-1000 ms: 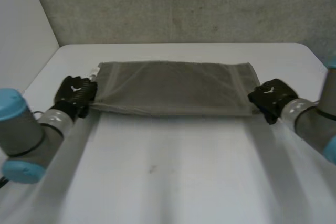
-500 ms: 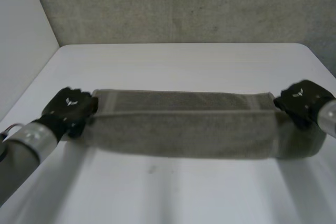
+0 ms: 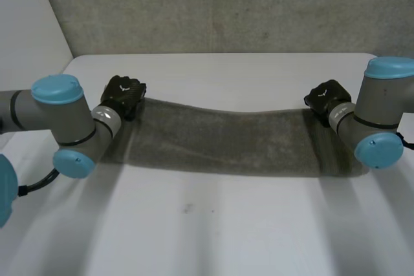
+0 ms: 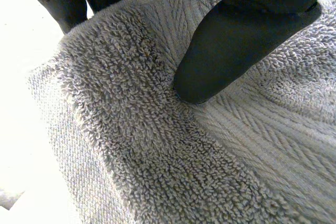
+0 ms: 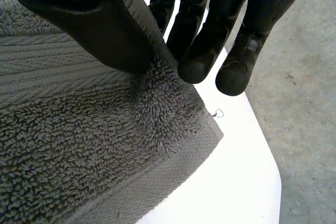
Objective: Fold the towel.
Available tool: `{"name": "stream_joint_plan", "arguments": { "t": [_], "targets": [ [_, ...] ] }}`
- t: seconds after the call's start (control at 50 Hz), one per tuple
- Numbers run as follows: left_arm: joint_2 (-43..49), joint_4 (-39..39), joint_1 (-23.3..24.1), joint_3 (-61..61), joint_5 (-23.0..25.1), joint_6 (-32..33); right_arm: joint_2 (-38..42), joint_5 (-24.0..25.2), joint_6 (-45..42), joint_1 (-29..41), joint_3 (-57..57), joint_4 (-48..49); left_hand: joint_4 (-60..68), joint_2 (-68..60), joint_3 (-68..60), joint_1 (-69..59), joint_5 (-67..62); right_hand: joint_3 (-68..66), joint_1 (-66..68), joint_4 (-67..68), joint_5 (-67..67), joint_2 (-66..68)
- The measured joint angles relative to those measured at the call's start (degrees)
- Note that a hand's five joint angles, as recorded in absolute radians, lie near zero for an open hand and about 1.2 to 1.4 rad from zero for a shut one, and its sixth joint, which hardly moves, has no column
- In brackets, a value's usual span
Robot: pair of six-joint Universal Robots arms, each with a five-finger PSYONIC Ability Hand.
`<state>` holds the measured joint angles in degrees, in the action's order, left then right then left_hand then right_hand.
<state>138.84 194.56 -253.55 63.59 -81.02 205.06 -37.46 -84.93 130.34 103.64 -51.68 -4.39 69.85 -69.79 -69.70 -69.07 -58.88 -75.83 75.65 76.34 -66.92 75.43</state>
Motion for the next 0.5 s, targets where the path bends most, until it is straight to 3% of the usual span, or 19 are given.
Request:
{"name": "stream_joint_plan", "arguments": {
  "t": [0.04, 0.06, 0.1, 0.12, 0.14, 0.18, 0.32, 0.5],
  "targets": [
    [0.9, -0.4, 0.0, -1.3, -0.2, 0.0, 0.9, -0.1, 0.0, 0.0, 1.2, 0.1, 0.0, 0.0, 0.0, 0.0, 0.0, 5.6, -5.3, -6.1, 6.9, -5.4],
    [1.4, -0.7, 0.0, -2.0, -0.4, 0.0, 1.4, -0.1, 0.0, 0.0, 1.8, 0.2, -0.6, 1.3, 1.2, 0.8, 0.3, 17.2, -16.8, -17.7, 18.8, -17.4],
    [1.8, -1.1, 0.0, -2.6, -0.5, 0.1, 1.9, -0.2, 0.0, 0.0, 2.6, 0.6, -13.3, 14.8, 13.1, 13.3, 12.4, 32.2, -32.2, -31.4, 33.4, -32.6],
    [2.1, -1.4, 0.0, -3.0, -0.5, 0.1, 2.4, -0.3, 0.0, 0.1, 3.2, 1.0, -25.3, 25.2, 24.8, 25.0, 24.6, 41.1, -42.2, -41.4, 44.3, -42.5],
    [2.1, -1.4, 0.0, -3.0, -0.5, 0.1, 2.4, -0.3, 0.0, 0.1, 3.2, 1.0, -25.3, 25.2, 24.8, 25.0, 24.6, 41.1, -42.2, -41.4, 44.3, -42.5],
    [2.2, -1.8, 0.0, -3.3, -0.6, 0.0, 3.0, -0.6, 0.2, 0.1, 4.6, 2.5, -50.5, 51.5, 51.0, 49.7, 50.1, 59.6, -59.0, -59.9, 62.8, -59.2],
    [-0.1, -2.2, 0.1, -1.8, -0.8, -0.2, -0.6, -2.6, 6.3, 0.1, 5.7, 5.1, -59.9, 60.0, 59.9, 58.9, 57.3, 62.1, -62.5, -61.9, 63.9, -61.1],
    [-11.8, -2.6, 0.0, 10.1, -0.9, -0.8, -15.5, -2.4, 17.3, -0.9, -3.8, 4.3, -60.3, 60.4, 60.2, 59.3, 57.5, 62.1, -62.6, -61.9, 63.9, -61.1]
  ]
}}
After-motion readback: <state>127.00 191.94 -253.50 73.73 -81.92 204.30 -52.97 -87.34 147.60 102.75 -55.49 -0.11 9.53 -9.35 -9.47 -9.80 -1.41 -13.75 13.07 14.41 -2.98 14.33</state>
